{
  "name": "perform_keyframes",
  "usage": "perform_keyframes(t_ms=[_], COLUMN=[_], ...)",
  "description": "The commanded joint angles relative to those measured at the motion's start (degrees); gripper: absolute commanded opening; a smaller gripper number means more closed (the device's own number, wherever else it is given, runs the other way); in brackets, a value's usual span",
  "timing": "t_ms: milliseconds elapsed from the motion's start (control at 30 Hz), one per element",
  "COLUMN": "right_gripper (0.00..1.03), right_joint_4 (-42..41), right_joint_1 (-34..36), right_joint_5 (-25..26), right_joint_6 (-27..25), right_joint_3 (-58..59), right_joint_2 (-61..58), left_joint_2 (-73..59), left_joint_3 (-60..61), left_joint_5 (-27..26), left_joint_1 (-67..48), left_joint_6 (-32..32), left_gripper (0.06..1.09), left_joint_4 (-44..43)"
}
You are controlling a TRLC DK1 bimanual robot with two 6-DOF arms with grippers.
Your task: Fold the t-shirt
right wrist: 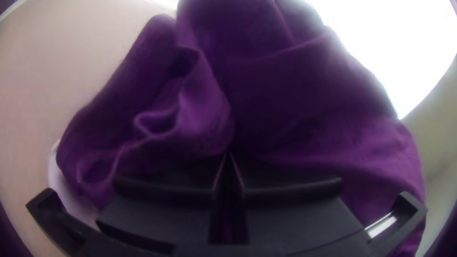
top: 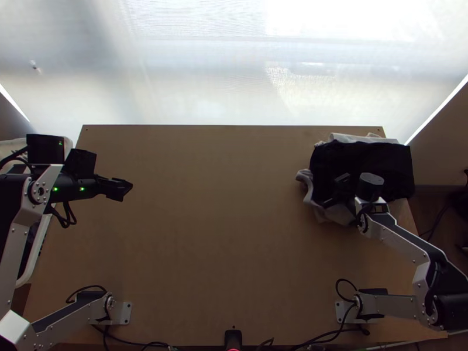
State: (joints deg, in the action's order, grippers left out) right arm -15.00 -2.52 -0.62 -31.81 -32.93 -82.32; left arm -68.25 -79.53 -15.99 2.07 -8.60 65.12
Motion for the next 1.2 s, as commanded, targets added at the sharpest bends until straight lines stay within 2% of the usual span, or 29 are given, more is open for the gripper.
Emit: perform_keyframes(t_ms=[0, 67, 133, 167, 233, 267, 467, 700, 767, 900, 967, 1067, 1167], right_gripper=[0.03, 0.06, 0.26, 0.4, 0.83, 0.98, 0.99, 0.98, 0.98, 0.98, 0.98, 0.98, 0.98], right_joint_4=[0.4, -0.3, -0.3, -0.3, 0.1, 0.8, 5.2, 6.1, 5.0, 0.9, -1.0, -2.9, -3.6], right_joint_1=[-0.9, -0.4, -0.2, -0.1, 0.0, 0.1, -0.5, -0.2, -1.1, -6.2, -7.0, -7.0, -9.0], right_joint_5=[-0.4, -0.4, -0.4, -0.4, -0.3, -0.2, -0.2, 5.1, 9.1, 19.4, 21.6, 23.4, 26.3], right_joint_6=[-1.1, -1.4, -1.8, -1.9, -2.0, -2.0, -1.8, -1.7, -1.8, -5.1, -6.1, -6.5, -6.5], right_joint_3=[0.6, 0.1, 0.3, 0.4, 0.9, 1.0, 0.5, -1.2, -0.6, 1.4, 2.9, 6.3, 9.4], right_joint_2=[-1.7, -1.7, -0.8, 0.1, 2.6, 4.2, 19.4, 31.6, 35.7, 41.7, 43.0, 44.3, 45.9], left_joint_2=[-1.1, -1.4, -1.4, -1.4, -1.4, -1.3, -0.3, 2.1, 4.3, 9.7, 12.3, 18.2, 25.0], left_joint_3=[-0.2, -0.2, -0.3, -0.4, -0.5, -0.5, -0.8, -0.2, 1.1, 5.3, 7.8, 14.2, 22.1], left_joint_5=[-0.1, -0.1, -0.1, -0.2, -0.1, -0.2, -0.2, 0.2, 2.8, 13.9, 14.6, 19.8, 20.9], left_joint_1=[0.0, 0.0, 0.0, 0.0, 0.0, 0.1, 0.0, 0.0, -0.6, -5.7, -5.8, -6.5, -6.6], left_joint_6=[-0.2, -0.4, -0.4, -0.4, -0.3, -0.2, 0.2, 1.2, 2.3, 2.8, 3.8, 4.0, 3.8], left_gripper=[1.04, 1.04, 1.04, 1.04, 1.04, 1.04, 1.04, 1.04, 1.04, 1.04, 1.04, 1.04, 1.04], left_joint_4=[-0.6, -0.7, -0.8, -0.9, -1.0, -1.0, -1.1, -2.9, -5.4, -10.6, -13.1, -19.6, -26.5])
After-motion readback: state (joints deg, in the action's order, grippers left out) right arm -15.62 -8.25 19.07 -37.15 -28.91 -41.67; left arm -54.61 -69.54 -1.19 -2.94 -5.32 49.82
